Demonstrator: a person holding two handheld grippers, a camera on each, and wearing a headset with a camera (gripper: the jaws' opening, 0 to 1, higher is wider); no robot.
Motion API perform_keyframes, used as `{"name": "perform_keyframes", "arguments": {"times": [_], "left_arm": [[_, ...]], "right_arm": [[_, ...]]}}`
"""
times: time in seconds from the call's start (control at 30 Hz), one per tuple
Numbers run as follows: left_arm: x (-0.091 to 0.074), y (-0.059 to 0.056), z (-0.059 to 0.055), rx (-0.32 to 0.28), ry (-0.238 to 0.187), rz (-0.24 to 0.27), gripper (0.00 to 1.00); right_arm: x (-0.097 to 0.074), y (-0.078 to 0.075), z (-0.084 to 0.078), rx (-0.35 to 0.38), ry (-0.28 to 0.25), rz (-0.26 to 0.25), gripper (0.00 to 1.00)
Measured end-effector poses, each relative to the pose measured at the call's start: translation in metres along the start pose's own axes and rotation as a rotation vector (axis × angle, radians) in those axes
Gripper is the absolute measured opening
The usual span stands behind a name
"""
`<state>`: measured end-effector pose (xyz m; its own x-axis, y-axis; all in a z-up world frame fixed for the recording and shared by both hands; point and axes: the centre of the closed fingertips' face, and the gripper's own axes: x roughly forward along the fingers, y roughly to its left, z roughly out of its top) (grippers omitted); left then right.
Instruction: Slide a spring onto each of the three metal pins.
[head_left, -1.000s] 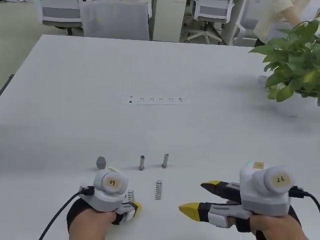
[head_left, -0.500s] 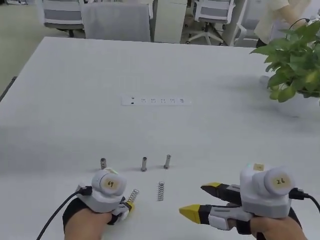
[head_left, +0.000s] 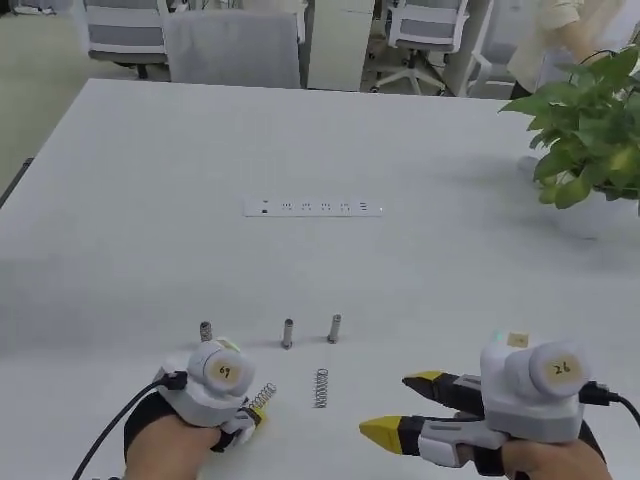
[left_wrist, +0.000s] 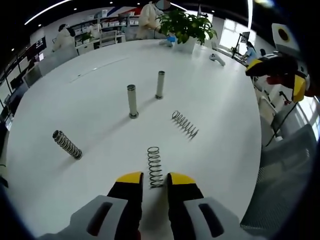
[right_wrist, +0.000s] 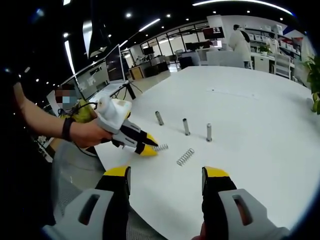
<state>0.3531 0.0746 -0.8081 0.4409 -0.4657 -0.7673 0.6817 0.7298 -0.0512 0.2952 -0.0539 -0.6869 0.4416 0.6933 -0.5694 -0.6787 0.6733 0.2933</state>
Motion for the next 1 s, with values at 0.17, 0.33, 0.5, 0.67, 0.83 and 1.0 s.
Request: {"name": "perform_keyframes", "arguments": {"times": [0.17, 0.33, 0.5, 0.67, 0.83, 1.0], "left_arm": [[0.0, 0.004, -0.001, 0.101, 0.039, 0.022, 0.03], [-0.002, 0.0, -0.001, 0.082, 0.047, -0.015, 0.02], [-0.005, -0.001, -0.006, 0.082, 0.048, -0.036, 0.02], [-0.011, 0.0, -0.01, 0.064, 0.038, -0.048, 0.02], [-0.016, 0.002, -0.01, 0.058, 0.028, -0.053, 0.02], [-0.022, 0.007, -0.013, 0.053, 0.023, -0.045, 0.02]], "right_arm": [[0.0, 0.0, 0.001, -0.001, 0.0, 0.001, 0.56], [0.002, 0.001, 0.001, -0.007, 0.003, 0.008, 0.56], [0.005, 0.004, 0.0, -0.007, 0.006, 0.02, 0.55], [0.009, 0.007, -0.002, -0.011, 0.012, 0.039, 0.54], [0.012, 0.011, -0.003, -0.017, 0.023, 0.059, 0.54], [0.015, 0.014, -0.001, -0.024, 0.025, 0.073, 0.53]]}}
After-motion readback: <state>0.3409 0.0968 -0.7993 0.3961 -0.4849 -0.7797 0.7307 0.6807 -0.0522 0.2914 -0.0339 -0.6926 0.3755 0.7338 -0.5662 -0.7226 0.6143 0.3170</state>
